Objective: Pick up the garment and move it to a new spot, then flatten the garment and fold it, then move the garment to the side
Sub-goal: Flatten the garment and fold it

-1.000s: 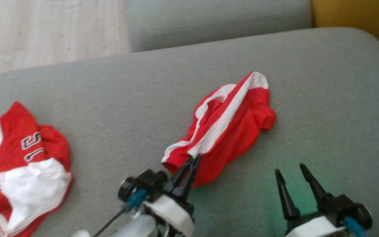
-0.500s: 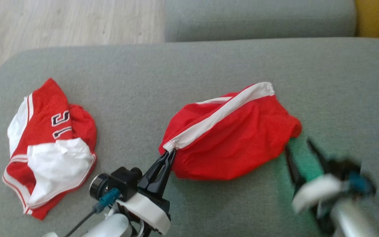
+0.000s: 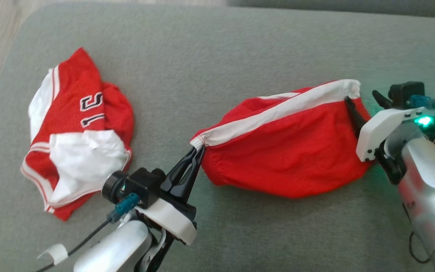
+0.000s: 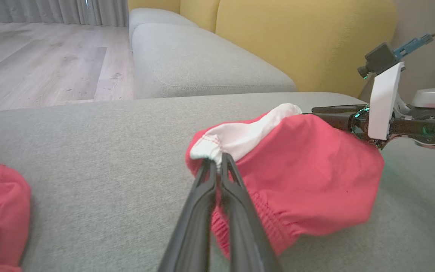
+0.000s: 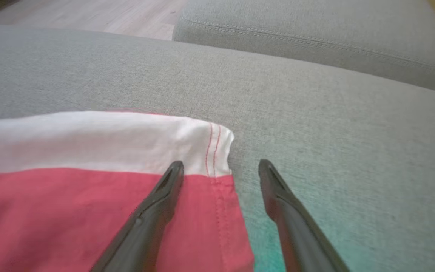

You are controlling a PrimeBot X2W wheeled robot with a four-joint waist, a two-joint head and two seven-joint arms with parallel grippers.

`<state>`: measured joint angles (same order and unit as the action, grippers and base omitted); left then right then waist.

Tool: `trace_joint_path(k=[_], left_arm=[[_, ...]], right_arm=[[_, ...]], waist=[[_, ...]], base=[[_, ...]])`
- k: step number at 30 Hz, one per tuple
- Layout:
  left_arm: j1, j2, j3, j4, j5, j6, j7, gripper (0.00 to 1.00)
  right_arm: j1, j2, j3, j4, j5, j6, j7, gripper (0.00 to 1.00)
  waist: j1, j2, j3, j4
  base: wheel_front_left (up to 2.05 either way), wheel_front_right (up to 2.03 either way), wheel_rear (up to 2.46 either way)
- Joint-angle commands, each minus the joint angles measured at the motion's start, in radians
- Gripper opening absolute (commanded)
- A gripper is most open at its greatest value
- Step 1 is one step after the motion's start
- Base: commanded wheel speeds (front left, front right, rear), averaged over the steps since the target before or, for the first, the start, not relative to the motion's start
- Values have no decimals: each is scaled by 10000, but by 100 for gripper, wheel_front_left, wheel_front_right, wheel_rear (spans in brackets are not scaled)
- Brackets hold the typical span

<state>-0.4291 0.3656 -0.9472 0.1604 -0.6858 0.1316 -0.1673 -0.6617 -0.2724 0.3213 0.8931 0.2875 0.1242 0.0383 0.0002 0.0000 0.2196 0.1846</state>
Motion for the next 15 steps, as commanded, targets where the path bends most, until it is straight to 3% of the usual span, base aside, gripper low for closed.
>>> trace_joint_path(k=[1, 9, 10, 14, 15], left_arm=[[-493, 147, 386, -198, 61, -24, -63, 0], [-735, 58, 331, -5, 143, -104, -145, 0], [-742, 43, 326, 16, 142, -103, -157, 0], [-731, 14, 319, 137, 110, -95, -192, 0], [-721, 21, 326, 162, 99, -85, -199, 0]], right_arm=[[-401, -127, 188, -125, 149, 65, -85, 100], [-1222, -76, 1082, 1272, 687, 65, -179, 100], [-1254, -37, 1231, 1367, 798, 65, -134, 83], [-1286, -38, 1895, 1537, 1169, 65, -75, 0], [-1292, -64, 2053, 1552, 1248, 65, -85, 0]], waist=[[-2, 0, 320, 320], [-2, 0, 690, 641], [-2, 0, 698, 650], [-2, 0, 624, 588], [-2, 0, 592, 546]], base=[[0, 0, 0], [0, 0, 0], [0, 0, 0], [0, 0, 0], [0, 0, 0]])
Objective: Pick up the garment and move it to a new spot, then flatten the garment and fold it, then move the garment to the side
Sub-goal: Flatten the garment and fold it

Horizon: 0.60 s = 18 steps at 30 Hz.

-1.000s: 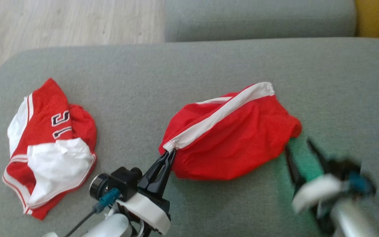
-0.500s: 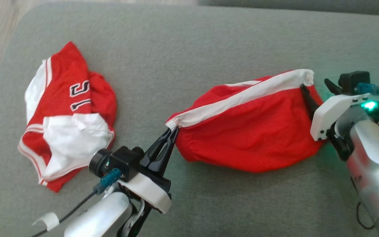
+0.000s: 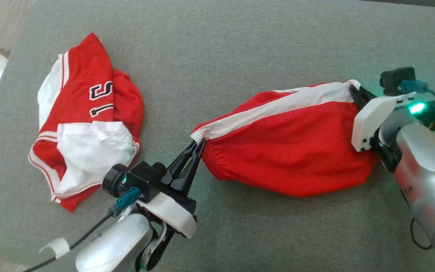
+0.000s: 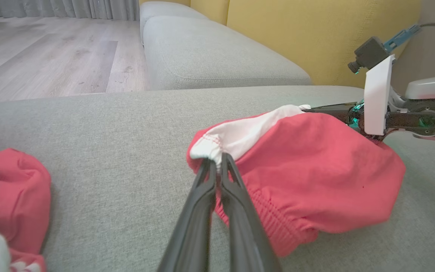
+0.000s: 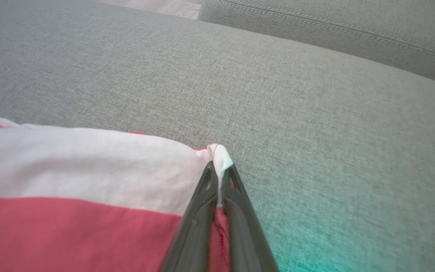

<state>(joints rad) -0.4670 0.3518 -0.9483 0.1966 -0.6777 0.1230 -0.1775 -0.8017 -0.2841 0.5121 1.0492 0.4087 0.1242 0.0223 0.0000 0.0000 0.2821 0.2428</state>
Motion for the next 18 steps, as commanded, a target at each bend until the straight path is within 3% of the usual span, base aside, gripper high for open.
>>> trace_joint_path(k=[1, 7, 12, 18], left_arm=[[-332, 172, 343, -173, 9, 9, -106, 0], [-336, 341, 485, -147, 111, 104, -337, 0], [-674, 632, 1143, -381, 521, 270, -738, 0], [-1842, 981, 1672, -285, 898, -253, -810, 0]], right_arm=[[92, 10, 292, 4, 92, 65, 25, 0], [-97, -125, 917, -55, 268, 65, -794, 0], [-619, -419, 861, -178, 385, 65, -2129, 0], [-1289, -925, 167, -796, 359, 65, -2785, 0]], waist=[[0, 0, -74, -82], [0, 0, -430, -544], [0, 0, -939, -1311], [0, 0, -1498, -2231]], base=[[0, 0, 0], [0, 0, 0], [0, 0, 0], [0, 0, 0]])
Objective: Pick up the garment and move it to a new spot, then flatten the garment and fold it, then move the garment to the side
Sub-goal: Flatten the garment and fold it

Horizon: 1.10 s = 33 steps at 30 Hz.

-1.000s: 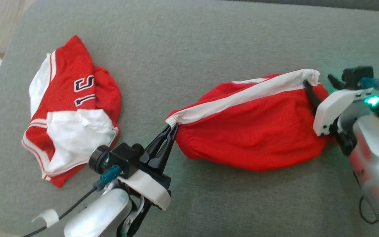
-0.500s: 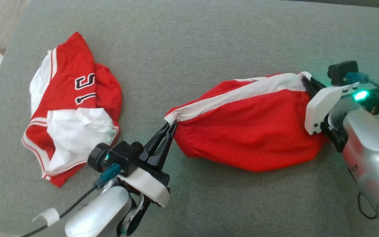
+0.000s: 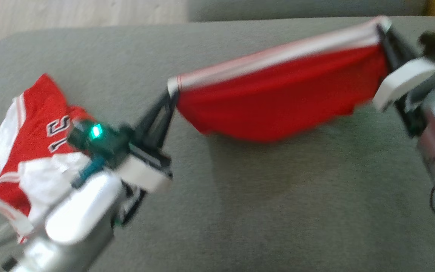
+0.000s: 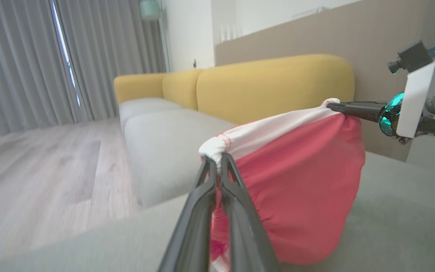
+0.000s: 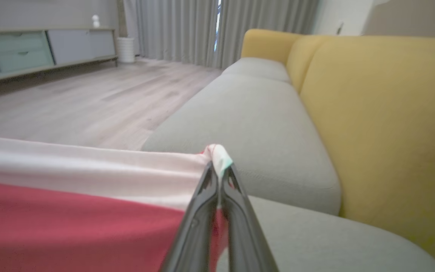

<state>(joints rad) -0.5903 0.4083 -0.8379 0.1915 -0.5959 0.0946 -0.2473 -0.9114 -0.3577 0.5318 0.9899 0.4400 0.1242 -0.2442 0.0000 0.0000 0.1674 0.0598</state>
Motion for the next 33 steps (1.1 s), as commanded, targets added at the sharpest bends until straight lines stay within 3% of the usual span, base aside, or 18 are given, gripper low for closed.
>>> trace_joint_path(k=[1, 10, 18, 22, 27, 33], left_arm=[[-879, 463, 645, -184, 88, -103, -113, 0], [-3370, 712, 1290, 632, -295, -1255, 353, 0], [-4341, 514, 1166, 1147, -913, -1819, 1431, 0], [-5272, 371, 961, 1945, -724, -2017, 1526, 0], [-6885, -88, 693, 3432, -62, -2150, 695, 0], [-8447, -592, 1185, 4466, 872, -1918, -125, 0]], right_arm=[[-262, -263, -184, -402, 71, 65, -143, 0], [-830, -804, -832, -2255, 454, 65, -37, 0], [-1058, -1274, -665, -3142, 717, 65, 720, 0], [-1624, -1223, -669, -2956, 638, 65, 819, 0], [-2919, -903, -887, -2206, 96, 65, 309, 0], [-4391, -777, -1861, -2043, -826, 65, -161, 0]], waist=[[0, 0, -437, -545], [0, 0, -1241, -1671], [0, 0, -1119, -2038], [0, 0, -411, -2050], [0, 0, 726, -1907], [0, 0, 1555, -1660]], base=[[0, 0, 0], [0, 0, 0], [0, 0, 0], [0, 0, 0], [0, 0, 0], [0, 0, 0]])
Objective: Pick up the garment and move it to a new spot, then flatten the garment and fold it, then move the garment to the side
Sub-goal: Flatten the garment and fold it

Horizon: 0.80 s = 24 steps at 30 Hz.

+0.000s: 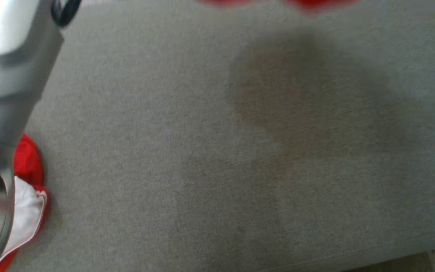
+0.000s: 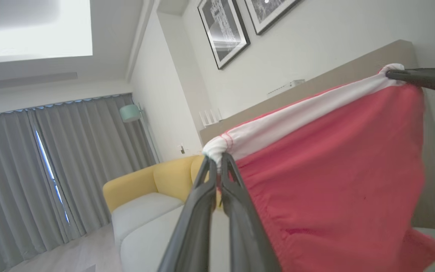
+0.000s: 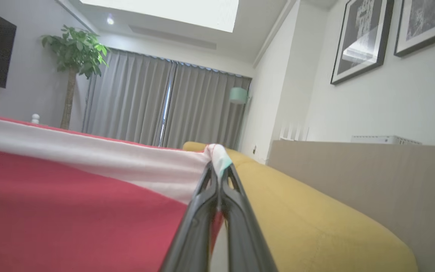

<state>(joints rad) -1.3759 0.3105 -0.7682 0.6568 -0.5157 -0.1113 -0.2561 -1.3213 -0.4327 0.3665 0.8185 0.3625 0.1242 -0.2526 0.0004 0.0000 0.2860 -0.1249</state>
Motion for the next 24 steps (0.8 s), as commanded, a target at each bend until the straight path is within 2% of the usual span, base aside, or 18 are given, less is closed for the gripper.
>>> trace_joint_path(k=[1, 5, 10, 13, 20, 24], left_arm=[[-728, 323, 730, -436, 235, 190, -45, 0], [-187, 228, 1457, -1519, 824, 78, -52, 0], [1937, 239, 1812, -2535, 1247, -92, -54, 0], [3719, 255, 1703, -3049, 1538, -147, -55, 0], [7973, -130, 1474, -3834, 1984, -183, -56, 0], [9459, -249, 1263, -3961, 2247, -187, -56, 0]], right_arm=[[-396, -42, -525, -630, -215, 65, -82, 0], [162, 33, -1299, -1779, -655, 65, -87, 0], [2108, 116, -1635, -2821, -714, 65, -89, 0], [3794, 111, -1435, -3191, -493, 65, -90, 0], [7483, -377, -1037, -4000, 472, 65, -90, 0], [9009, -630, -1133, -4435, 949, 65, -88, 0]], waist=[[-4, 0, 486, 232], [-4, 0, 714, 373], [-4, 0, 656, 430], [-4, 0, 497, 456], [-4, 0, -142, 515], [-4, 0, -599, 569]], base=[[0, 0, 0], [0, 0, 0], [0, 0, 0], [0, 0, 0], [0, 0, 0], [0, 0, 0]])
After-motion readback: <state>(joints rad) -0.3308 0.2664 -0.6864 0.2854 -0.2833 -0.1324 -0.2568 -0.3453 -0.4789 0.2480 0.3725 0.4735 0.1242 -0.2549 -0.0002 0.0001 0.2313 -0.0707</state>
